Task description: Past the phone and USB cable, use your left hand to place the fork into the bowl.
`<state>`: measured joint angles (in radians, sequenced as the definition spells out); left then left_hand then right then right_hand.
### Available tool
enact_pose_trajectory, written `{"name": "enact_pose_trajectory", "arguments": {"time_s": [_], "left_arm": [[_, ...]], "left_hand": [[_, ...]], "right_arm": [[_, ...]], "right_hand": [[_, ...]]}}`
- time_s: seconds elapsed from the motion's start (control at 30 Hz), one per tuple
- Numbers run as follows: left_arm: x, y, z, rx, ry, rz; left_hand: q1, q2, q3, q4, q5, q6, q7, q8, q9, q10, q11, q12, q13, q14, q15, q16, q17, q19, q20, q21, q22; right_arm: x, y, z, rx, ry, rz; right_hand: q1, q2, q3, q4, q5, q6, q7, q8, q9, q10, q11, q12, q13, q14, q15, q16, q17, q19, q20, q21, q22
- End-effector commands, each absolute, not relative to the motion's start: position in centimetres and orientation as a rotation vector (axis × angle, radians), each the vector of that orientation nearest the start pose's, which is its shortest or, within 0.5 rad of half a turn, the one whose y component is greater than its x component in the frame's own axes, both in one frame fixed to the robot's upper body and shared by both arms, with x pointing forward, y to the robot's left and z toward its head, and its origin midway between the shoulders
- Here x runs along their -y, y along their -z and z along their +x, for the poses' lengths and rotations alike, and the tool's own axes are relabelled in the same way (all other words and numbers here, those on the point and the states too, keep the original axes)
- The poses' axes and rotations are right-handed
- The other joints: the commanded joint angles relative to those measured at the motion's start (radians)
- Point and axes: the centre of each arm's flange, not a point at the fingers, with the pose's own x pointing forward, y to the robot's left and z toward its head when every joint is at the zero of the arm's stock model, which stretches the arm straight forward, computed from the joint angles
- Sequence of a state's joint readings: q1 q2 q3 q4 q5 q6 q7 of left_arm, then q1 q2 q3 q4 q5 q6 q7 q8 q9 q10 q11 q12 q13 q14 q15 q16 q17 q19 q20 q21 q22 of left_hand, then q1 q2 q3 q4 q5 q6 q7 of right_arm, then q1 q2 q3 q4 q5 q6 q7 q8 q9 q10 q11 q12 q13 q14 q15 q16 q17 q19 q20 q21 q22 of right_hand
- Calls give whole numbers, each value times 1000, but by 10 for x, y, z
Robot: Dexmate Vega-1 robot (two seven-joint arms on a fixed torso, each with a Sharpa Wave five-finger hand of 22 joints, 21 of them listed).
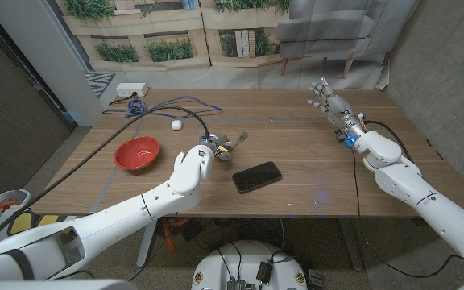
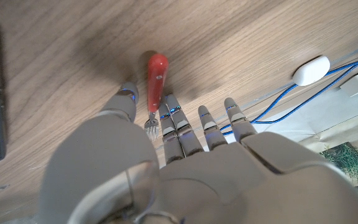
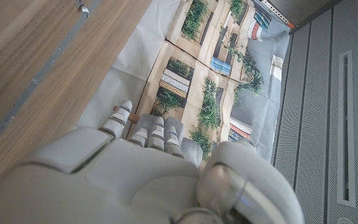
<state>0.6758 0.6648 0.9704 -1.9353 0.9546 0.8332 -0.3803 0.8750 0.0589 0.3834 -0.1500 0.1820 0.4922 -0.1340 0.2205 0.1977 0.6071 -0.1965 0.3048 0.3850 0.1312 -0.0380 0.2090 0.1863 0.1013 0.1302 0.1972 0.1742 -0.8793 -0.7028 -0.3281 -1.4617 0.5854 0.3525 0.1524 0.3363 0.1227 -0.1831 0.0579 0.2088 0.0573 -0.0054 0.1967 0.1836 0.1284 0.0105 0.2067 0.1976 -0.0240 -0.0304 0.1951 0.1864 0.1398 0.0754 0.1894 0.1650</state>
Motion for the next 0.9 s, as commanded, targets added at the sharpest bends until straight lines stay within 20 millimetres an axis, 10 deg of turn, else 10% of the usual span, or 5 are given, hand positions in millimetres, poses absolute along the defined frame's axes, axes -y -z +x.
{"name": "enact_pose_trajectory", "arguments": {"time_s": [0.03, 0.9], "left_arm": [[-128, 38, 575, 244, -72, 1643], [-133, 42, 578, 242, -90, 1619]], "left_hand": [[0, -3, -6, -2, -1, 22, -3, 8, 2, 21, -2, 6, 6, 18, -8, 9, 0, 8, -2, 4, 4], [100, 51, 16, -21, 13, 132, -15, 13, 3, 193, -23, 91, 58, 150, -80, 43, 9, 38, -3, 9, 5]], "right_arm": [[320, -23, 596, 745, -321, -227], [312, -28, 601, 735, -331, -239]], "right_hand": [[0, 5, 4, -3, -2, 12, -1, 0, 6, 7, 1, -2, 5, 2, -20, 0, 1, -1, -1, -1, 5], [0, 4, 6, -3, -2, 12, -1, 0, 6, 6, 1, -2, 5, 2, -22, 0, 1, 0, -2, -1, 5]]}}
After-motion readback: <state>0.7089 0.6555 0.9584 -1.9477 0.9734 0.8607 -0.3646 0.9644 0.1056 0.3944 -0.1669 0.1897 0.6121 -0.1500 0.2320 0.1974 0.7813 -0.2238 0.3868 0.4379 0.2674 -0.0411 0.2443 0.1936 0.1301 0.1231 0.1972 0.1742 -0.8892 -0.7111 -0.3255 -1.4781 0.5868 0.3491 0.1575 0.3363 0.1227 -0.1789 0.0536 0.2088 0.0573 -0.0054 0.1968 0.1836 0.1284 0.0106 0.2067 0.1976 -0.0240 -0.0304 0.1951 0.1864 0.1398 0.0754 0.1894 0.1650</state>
